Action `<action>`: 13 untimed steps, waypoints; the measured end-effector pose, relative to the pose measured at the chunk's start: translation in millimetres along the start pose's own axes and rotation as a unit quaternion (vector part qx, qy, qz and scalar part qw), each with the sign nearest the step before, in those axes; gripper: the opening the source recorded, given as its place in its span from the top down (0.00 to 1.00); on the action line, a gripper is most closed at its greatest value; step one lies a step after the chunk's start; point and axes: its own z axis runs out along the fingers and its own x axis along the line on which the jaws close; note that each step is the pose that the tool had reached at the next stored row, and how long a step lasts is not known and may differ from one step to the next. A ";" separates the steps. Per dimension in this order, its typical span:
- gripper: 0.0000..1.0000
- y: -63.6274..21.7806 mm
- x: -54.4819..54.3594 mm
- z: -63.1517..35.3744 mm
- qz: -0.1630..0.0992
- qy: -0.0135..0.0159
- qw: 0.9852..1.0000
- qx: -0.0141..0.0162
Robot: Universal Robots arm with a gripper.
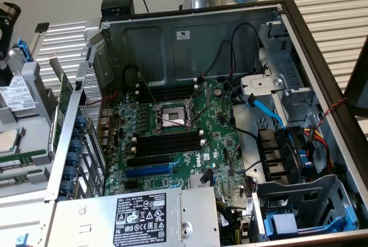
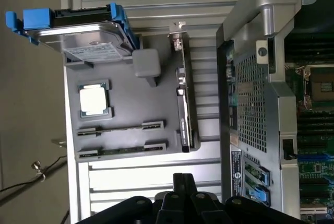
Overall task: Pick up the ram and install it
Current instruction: 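Reach for the ram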
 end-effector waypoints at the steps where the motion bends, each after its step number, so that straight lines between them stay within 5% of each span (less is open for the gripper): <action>1: 0.89 1.3 2.9 0.2 0.000 0.000 1.000 0.000; 6: 0.89 10.4 13.8 2.1 0.000 0.000 1.000 0.005; 13: 0.89 13.6 29.6 3.7 0.000 0.000 1.000 0.005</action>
